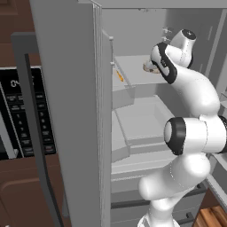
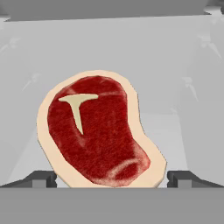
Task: Open the fridge, remove the pear, carrot, and steak, and place them on any counter.
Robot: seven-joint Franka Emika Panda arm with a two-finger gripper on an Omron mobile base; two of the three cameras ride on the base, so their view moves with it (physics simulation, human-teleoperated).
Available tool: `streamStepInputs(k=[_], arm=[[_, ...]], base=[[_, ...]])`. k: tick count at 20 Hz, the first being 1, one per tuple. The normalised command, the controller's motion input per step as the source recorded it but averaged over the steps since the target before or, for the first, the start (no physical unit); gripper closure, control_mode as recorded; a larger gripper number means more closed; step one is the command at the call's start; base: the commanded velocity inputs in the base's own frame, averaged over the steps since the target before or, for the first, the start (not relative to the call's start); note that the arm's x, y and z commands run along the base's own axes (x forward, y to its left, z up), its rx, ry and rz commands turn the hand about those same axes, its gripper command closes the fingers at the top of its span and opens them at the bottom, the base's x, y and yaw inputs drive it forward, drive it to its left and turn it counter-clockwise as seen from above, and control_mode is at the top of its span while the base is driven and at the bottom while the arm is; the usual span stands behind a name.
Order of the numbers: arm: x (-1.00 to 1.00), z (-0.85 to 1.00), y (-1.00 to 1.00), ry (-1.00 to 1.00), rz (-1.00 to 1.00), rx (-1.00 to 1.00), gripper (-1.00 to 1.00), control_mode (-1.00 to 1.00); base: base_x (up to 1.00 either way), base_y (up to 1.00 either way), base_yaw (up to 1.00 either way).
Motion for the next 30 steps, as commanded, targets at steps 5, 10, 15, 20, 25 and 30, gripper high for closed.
streamStepInputs(k=[5, 10, 15, 20, 25, 30], arm=[[0.14, -0.64, 0.21, 0.02, 0.00, -0.01, 1.00, -1.00], [0.30, -0.16, 0.04, 0.00, 0.00, 0.00, 1.00, -1.00], [-0.24, -0.06, 0.01, -0.01, 0.00, 0.00, 1.00, -1.00], [-1.00, 0.00, 0.32, -0.17, -0.02, -0.04, 1.00, -1.00], [-1.00, 0.08, 0.58, -0.11, 0.00, -0.03, 1.00, -1.00], [-1.00, 0.35, 0.47, -0.06, -0.01, 0.01, 1.00, -1.00]], base=[[0.00, 0.00, 0.00], [0.00, 0.00, 0.00], [0.00, 0.00, 0.00], [0.00, 0.00, 0.00], [0.00, 0.00, 0.00], [0.00, 0.00, 0.00]])
